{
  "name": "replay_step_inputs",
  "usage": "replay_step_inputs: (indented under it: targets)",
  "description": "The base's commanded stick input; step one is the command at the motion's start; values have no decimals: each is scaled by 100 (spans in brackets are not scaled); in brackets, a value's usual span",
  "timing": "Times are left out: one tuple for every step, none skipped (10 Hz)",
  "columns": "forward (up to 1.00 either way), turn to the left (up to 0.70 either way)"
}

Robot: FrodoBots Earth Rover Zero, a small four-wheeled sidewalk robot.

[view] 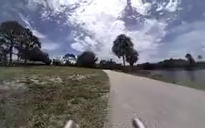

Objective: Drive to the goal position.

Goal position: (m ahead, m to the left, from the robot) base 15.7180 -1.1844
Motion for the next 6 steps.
replay_step_inputs:
  targets:
    - [85, 0]
    - [85, 0]
    - [85, -2]
    - [85, -12]
    - [85, -19]
    - [85, -24]
